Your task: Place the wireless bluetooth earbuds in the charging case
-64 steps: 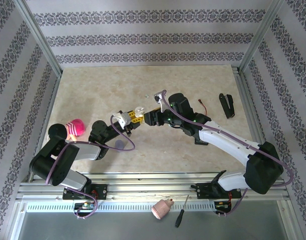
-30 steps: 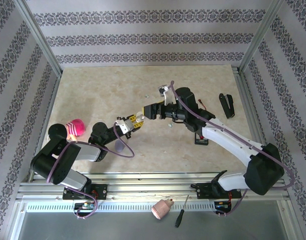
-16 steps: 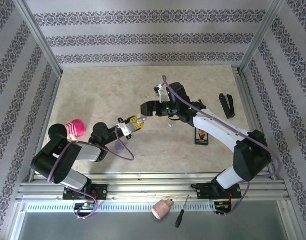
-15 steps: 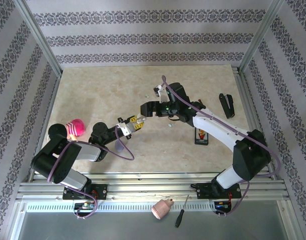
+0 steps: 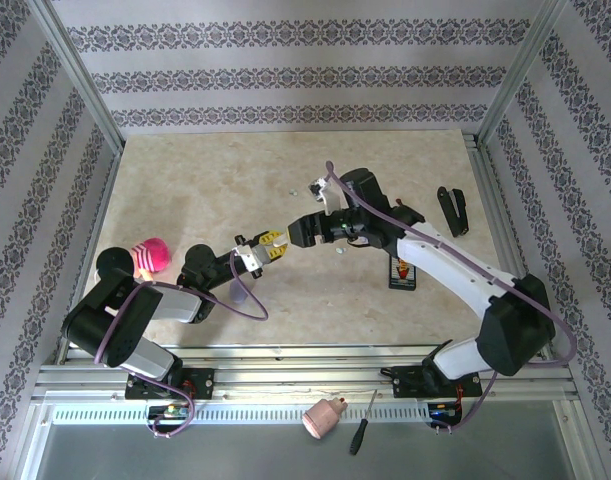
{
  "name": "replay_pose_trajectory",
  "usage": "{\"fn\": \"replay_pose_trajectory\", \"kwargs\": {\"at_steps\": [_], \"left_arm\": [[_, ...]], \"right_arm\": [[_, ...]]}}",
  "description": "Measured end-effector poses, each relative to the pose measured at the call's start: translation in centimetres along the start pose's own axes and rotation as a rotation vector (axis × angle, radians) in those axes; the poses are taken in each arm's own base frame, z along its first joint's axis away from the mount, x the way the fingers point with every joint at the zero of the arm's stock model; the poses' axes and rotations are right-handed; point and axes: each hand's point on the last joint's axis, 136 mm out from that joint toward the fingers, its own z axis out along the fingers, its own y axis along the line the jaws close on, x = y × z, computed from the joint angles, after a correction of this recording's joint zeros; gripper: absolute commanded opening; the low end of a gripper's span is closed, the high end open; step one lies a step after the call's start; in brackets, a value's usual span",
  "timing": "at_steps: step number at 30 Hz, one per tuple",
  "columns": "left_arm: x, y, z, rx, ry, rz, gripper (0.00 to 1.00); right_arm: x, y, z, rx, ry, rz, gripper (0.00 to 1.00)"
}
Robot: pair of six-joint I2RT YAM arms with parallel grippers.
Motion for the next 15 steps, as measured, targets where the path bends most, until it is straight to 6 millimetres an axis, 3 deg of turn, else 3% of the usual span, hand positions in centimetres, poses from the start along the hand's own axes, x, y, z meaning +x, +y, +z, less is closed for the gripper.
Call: {"fn": "replay_pose_trajectory", "kwargs": {"at_steps": [4,9,15], "left_arm": [[-0.5,-0.1,-0.1,0.013,-0.013,0.002,0.0],[-2.2,-1.1,-0.5,0.083,-0.045,0.006,0.0],[-3.6,-2.6,-1.2,0.192,-0.049,0.005,0.0]], "right_arm": [[-0.3,2.2,-2.4,-0.019,-0.052,-0.241,0.82],[2.2,5.3,-4.6,-0.064,-0.072,-0.726,0.81],[3.6,5.0,-3.9,-0.089,0.032,-1.007,0.69]]}}
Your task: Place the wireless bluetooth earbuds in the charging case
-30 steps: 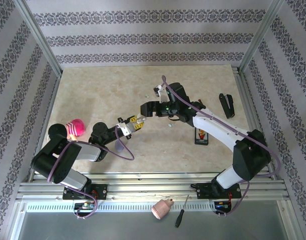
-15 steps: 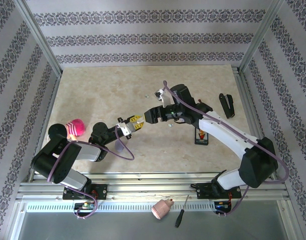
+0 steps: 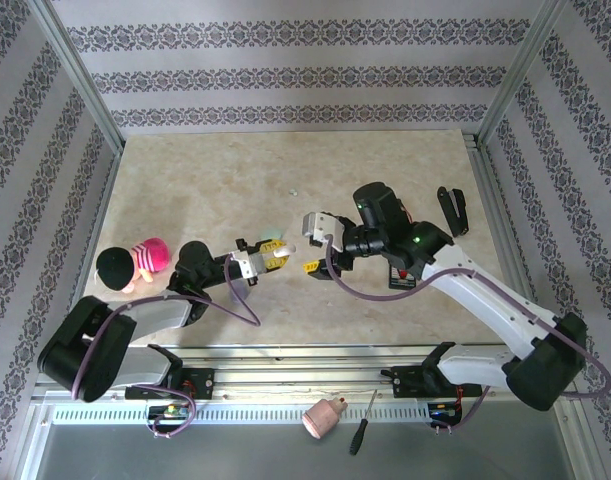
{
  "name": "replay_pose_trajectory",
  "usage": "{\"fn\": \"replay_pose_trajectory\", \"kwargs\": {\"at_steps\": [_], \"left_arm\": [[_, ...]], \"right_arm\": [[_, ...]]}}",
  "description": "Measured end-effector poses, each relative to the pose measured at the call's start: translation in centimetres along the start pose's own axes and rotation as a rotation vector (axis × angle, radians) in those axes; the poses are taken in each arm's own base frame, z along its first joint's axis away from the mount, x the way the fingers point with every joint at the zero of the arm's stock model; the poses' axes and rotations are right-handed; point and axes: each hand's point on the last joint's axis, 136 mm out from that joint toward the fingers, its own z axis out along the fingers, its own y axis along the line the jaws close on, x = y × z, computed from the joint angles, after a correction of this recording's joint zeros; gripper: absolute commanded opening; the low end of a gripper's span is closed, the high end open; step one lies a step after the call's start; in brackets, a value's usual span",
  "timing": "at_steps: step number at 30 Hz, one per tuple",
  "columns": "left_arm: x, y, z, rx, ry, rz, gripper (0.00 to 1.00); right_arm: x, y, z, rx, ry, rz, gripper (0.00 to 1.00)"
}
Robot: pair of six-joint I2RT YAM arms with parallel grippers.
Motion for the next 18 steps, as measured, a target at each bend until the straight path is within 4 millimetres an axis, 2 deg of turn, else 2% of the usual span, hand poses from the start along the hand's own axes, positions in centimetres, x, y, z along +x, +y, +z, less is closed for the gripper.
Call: {"fn": "replay_pose_trajectory", "kwargs": {"at_steps": [6,13,18], "left_arm": [[-0.3,-1.3,-0.5,0.064,0.021,-0.017,0.0],[0.3,-1.9,-0.6,0.092,0.043,-0.047,0.0],[0.3,-2.1,-0.6,0.102,0.042,-0.052,0.0]], "right_arm": [[0.4,0.8,2.3,-0.081,0.084,-0.13,0.53],[1.7,1.1,4.4,-0.126,0.137,-0.158,0.37],[2.0,1.0,4.9,-0.13,0.147,-0.155,0.34]]}}
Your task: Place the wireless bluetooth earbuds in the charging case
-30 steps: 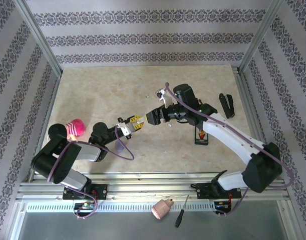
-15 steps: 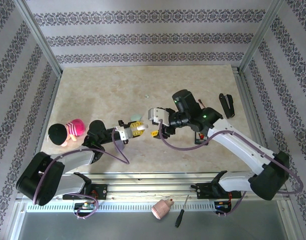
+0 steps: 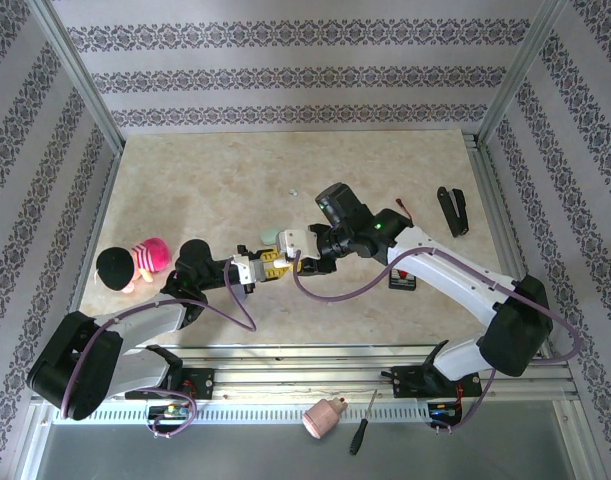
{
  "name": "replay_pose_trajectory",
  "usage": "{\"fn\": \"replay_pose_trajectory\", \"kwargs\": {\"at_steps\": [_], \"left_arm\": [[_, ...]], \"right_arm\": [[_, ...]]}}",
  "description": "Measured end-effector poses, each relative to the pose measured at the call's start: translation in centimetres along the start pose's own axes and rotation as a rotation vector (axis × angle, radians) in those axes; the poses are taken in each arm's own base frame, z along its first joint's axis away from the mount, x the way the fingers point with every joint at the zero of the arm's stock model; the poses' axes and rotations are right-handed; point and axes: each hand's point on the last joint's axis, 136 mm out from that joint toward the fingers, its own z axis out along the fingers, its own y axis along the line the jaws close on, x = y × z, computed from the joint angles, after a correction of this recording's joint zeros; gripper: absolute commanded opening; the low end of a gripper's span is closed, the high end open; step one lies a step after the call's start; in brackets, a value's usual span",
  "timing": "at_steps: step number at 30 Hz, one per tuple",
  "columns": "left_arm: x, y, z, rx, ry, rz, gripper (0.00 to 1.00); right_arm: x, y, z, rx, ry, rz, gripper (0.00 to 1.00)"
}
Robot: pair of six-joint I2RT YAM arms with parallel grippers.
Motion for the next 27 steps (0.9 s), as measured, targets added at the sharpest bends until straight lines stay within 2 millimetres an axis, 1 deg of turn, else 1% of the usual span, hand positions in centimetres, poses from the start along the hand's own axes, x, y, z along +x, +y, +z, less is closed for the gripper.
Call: {"fn": "replay_pose_trajectory", "kwargs": {"at_steps": [3,7,8,9,11,13,14,15,18,21,24,26,27], "left_arm": [[0.0,0.0,0.0,0.001,0.0,-0.001,0.0],[0.0,0.0,0.0,0.0,0.0,-0.003,0.0],[0.0,0.0,0.0,0.0,0.0,-0.003,0.04],[0.0,0.0,0.0,-0.002,0.001,-0.004,0.11],[0.1,0.1,0.0,-0.007,0.004,-0.011,0.18],[0.1,0.2,0.0,-0.013,0.007,-0.019,0.29],[0.2,0.3,0.0,-0.019,0.01,-0.025,0.36],[0.1,0.4,0.0,-0.024,0.009,-0.026,0.46],[-0.1,0.7,0.0,-0.038,0.0,-0.041,0.65],[-0.3,1.3,-0.1,-0.066,-0.003,-0.06,0.81],[0.1,1.8,-0.2,-0.112,0.011,-0.075,0.91],[0.7,2.1,-0.5,-0.15,0.029,-0.085,0.94],[1.2,2.2,-0.7,-0.171,0.043,-0.091,0.95]], "right_arm": [[0.0,0.0,0.0,0.0,0.001,0.001,0.33],[0.0,0.0,0.0,-0.001,0.002,0.002,0.3],[0.1,0.0,0.0,-0.002,0.003,0.003,0.29],[0.1,0.0,0.0,0.0,0.005,0.003,0.28],[0.2,-0.1,0.0,0.004,0.007,0.007,0.26],[0.2,-0.2,0.0,0.008,0.006,0.011,0.24],[0.3,-0.3,0.0,0.013,0.004,0.015,0.24],[0.4,-0.5,0.0,0.018,0.003,0.026,0.24],[1.5,-1.5,-0.1,0.049,0.009,0.08,0.23],[3.2,-2.6,-0.3,0.082,0.017,0.148,0.23],[4.9,-3.4,-0.3,0.113,0.018,0.234,0.23],[5.9,-4.2,-0.4,0.142,0.012,0.314,0.23],[6.4,-4.9,-0.5,0.166,0.006,0.377,0.23]]}}
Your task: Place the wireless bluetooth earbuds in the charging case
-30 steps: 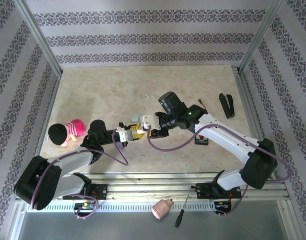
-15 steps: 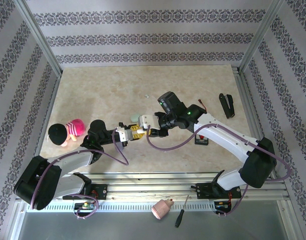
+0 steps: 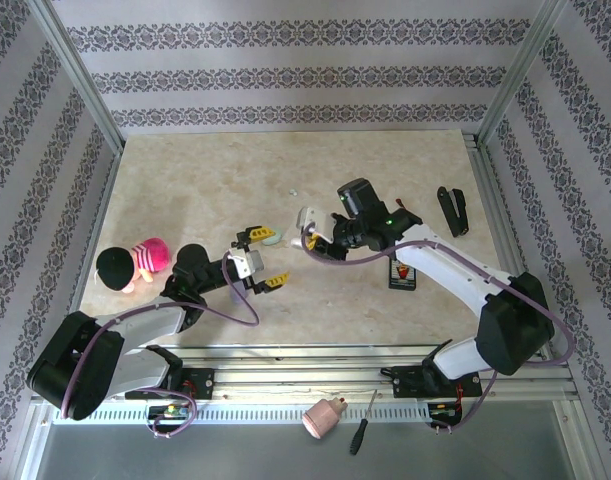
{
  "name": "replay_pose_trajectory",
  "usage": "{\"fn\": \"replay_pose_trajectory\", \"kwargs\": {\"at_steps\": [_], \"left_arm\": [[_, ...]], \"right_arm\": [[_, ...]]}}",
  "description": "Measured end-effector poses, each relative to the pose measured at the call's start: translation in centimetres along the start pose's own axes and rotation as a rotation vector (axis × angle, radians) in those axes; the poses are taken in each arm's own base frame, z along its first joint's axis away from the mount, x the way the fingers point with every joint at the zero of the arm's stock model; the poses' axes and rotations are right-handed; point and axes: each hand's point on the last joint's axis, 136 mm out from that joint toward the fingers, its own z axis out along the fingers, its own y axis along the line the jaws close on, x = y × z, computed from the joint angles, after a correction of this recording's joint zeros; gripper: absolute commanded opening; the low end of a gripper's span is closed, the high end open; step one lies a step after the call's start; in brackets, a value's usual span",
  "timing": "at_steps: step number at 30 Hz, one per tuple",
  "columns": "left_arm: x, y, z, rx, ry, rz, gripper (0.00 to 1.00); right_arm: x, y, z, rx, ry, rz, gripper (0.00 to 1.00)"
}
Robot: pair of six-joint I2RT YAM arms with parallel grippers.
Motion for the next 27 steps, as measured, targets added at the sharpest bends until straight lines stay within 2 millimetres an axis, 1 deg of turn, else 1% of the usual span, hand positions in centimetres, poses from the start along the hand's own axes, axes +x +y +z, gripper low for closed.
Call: {"fn": "replay_pose_trajectory", "kwargs": {"at_steps": [1,4,6,9,11,14,17,20,24,27], "left_arm": [[0.4,0.1,-0.1,-0.016,0.012,-0.006,0.95],[1.4,1.0,-0.3,-0.079,0.058,-0.02,1.0],[2.1,1.6,-0.5,-0.121,0.095,-0.03,1.0],[3.0,2.1,-0.7,-0.154,0.149,-0.042,0.99],[3.6,2.3,-0.9,-0.166,0.188,-0.047,0.99],[4.3,2.7,-0.9,-0.178,0.237,-0.059,1.0],[4.9,3.0,-0.9,-0.19,0.279,-0.075,0.99],[5.6,3.2,-1.1,-0.202,0.319,-0.091,0.99],[6.3,3.4,-1.1,-0.201,0.383,-0.119,0.99],[6.6,3.5,-0.9,-0.185,0.43,-0.144,0.99]], "right_arm": [[0.1,-0.9,0.0,0.021,-0.007,0.057,0.23],[1.2,-4.9,0.5,0.095,-0.026,0.302,0.21],[2.7,-7.6,1.2,0.137,-0.024,0.485,0.21],[4.7,-10.8,2.5,0.169,-0.016,0.729,0.21],[5.7,-12.7,3.2,0.182,-0.03,0.864,0.22],[6.8,-15.1,4.2,0.185,-0.063,1.03,0.23],[7.5,-17.8,5.5,0.179,-0.102,1.144,0.23],[8.3,-19.7,6.9,0.17,-0.122,1.216,0.24],[9.7,-20.7,8.6,0.156,-0.12,1.295,0.25],[10.6,-21.3,9.3,0.164,-0.109,1.32,0.27]]}}
